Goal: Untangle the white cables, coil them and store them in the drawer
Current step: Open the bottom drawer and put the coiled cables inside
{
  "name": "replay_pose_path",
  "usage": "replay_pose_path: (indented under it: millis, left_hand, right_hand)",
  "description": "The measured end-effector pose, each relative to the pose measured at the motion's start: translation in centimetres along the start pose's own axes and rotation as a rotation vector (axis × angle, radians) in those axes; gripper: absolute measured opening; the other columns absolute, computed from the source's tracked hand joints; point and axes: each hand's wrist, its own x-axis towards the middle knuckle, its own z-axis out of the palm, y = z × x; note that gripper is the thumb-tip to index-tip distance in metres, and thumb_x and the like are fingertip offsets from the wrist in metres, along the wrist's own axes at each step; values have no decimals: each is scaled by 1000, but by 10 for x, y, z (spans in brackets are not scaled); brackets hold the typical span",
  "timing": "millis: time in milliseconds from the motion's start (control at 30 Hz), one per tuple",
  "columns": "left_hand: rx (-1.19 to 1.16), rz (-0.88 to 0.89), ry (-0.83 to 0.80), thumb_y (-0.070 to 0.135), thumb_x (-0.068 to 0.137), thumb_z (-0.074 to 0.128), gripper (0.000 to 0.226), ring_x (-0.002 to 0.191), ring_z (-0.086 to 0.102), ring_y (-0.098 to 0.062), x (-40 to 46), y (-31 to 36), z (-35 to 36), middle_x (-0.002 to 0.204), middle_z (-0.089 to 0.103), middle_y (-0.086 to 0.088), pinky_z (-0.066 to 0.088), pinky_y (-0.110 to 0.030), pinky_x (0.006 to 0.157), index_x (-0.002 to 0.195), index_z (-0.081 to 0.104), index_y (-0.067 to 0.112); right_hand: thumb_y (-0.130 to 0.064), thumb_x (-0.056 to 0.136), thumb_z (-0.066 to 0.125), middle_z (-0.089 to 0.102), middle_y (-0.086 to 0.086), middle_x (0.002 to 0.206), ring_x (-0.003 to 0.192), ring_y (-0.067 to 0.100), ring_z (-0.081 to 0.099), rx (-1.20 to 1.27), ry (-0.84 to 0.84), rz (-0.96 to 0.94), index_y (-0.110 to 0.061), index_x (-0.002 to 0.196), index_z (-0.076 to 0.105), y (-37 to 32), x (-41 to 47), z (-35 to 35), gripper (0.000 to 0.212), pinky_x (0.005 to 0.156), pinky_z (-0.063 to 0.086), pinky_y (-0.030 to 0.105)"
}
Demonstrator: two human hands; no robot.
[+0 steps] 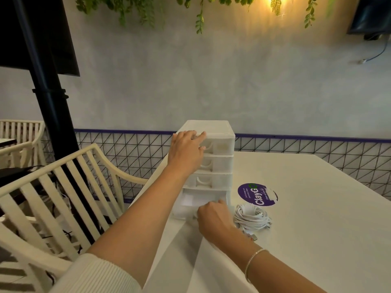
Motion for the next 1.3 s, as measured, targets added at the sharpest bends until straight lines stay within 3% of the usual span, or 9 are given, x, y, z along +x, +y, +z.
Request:
replay_pose_path:
  millis: [67,167,300,567,967,1100,1200,1300]
  left_hand:
    - [-4,-7,-9,27,98,43,46,135,28,-22,1,1,-1,146,38,-2,9,-38,115,143,36,27]
    - [-2,-18,-29,26,97,45,46,135,28,-23,3,2,-1,146,38,-4,10,-39,115,143,37,26]
    - [17,-19,-40,25,98,44,48,136,27,-22,1,4,-3,147,37,-4,11,-38,114,144,34,26]
    - [43,-20,-59,21,98,44,49,138,26,-21,-1,7,-7,150,34,-4,10,-42,116,145,33,24]
    - [70,-12,-58,18,96,44,49,135,31,-22,-1,7,-9,147,37,-6,19,-39,111,144,34,23]
    - [79,0,-60,17,96,43,52,135,29,-23,-2,5,-5,147,35,-4,21,-38,109,146,30,22]
    - [85,9,-91,16,95,43,57,141,19,-27,-5,3,-1,151,25,-4,18,-38,112,148,22,19]
    - [64,-7,-170,18,96,43,65,145,2,-29,-8,4,1,158,4,-6,13,-42,117,151,8,18]
  right_hand:
    - [-3,89,41,53,13,74,58,22,31,4,-3,-28,-3,95,63,-5,-10,-2,22,74,22,32]
    - [0,87,39,33,7,60,53,17,19,25,-7,-69,-6,69,48,-10,-23,-5,21,75,21,33]
    - [0,88,40,27,5,58,52,17,21,51,0,-107,-10,78,49,-16,-37,-11,16,75,19,33]
    - [0,86,40,29,6,57,51,18,25,65,-5,-130,-11,56,27,-22,-50,-18,35,76,17,33]
    - [-9,88,46,30,4,57,50,18,26,53,-11,-171,-12,56,28,-20,-50,-16,36,72,21,32]
    - [-6,89,44,30,4,58,51,17,25,60,-5,-181,-9,70,42,-22,-51,-14,19,73,24,32]
    - [-4,88,45,33,6,60,54,18,29,17,-24,-190,-8,72,44,-23,-53,-13,17,73,24,32]
    - [-2,89,44,49,14,73,73,25,37,14,-53,-230,-6,85,53,-22,-61,-14,10,74,22,33]
